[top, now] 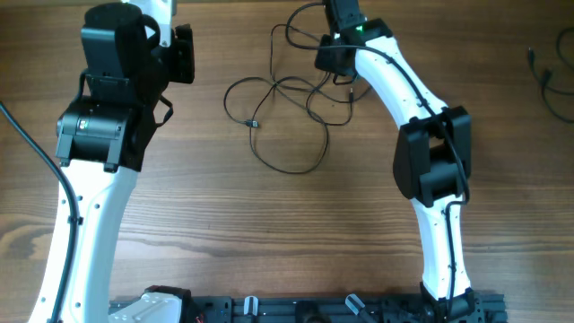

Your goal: Untangle cables

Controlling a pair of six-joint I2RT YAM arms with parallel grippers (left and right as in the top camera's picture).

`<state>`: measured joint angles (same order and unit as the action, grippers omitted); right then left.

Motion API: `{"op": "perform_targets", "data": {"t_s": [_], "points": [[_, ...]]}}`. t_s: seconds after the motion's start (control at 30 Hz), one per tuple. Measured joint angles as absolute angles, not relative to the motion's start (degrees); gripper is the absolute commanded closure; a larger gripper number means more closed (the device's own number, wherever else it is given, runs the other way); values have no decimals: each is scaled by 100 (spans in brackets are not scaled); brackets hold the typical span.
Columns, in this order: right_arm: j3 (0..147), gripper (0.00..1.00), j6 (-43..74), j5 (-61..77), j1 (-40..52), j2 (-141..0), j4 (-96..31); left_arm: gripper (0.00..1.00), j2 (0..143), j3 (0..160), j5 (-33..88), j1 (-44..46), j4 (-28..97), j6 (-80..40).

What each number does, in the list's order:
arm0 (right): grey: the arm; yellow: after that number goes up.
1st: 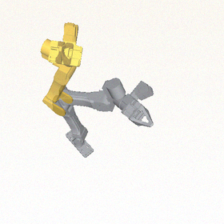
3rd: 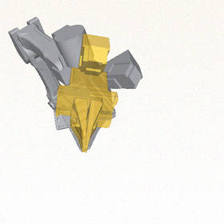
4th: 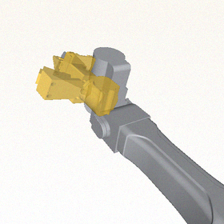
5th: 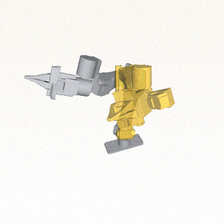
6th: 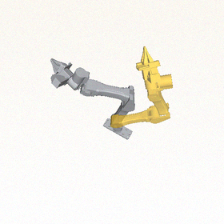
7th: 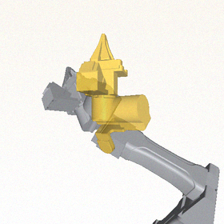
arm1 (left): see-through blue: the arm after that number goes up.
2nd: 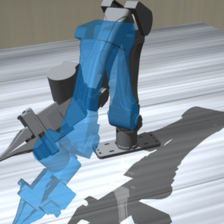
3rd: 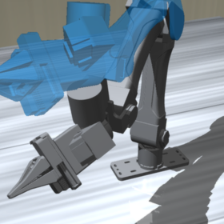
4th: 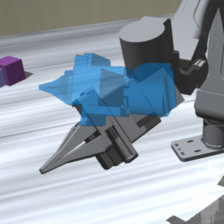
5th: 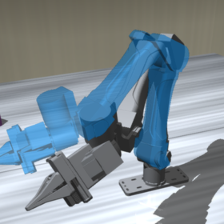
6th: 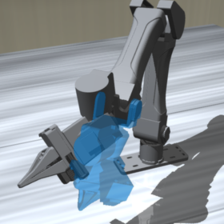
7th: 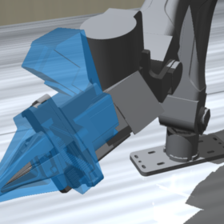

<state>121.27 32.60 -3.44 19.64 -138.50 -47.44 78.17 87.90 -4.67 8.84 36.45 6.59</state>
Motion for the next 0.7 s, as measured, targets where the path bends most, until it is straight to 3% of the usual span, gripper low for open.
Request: {"op": "perform_targets", "data": {"t_s": [0.07, 0.13, 0.17, 0.2, 0.23, 0.27, 0.7], "points": [[12127, 91, 3260, -346, 1984, -13922, -4731, 50, 7817, 8790, -469, 884, 3645, 659], [12127, 75, 3258, -344, 1994, -13961, -4709, 50, 7817, 8790, -469, 884, 3645, 659], [12127, 72, 3214, -344, 1994, -13968, -4705, 50, 7817, 8790, -469, 884, 3645, 659], [12127, 63, 3236, -346, 1994, -13968, -4700, 50, 7817, 8790, -469, 884, 3642, 657], [12127, 45, 3190, -346, 1994, -13968, -4665, 50, 7817, 8790, -469, 884, 3645, 659], [12127, 38, 3159, -346, 1994, -13968, -4615, 50, 7817, 8790, -469, 884, 3645, 657], [12127, 33, 3175, -346, 1994, -13968, -4429, 50, 7817, 8790, -454, 884, 3642, 659]]}}
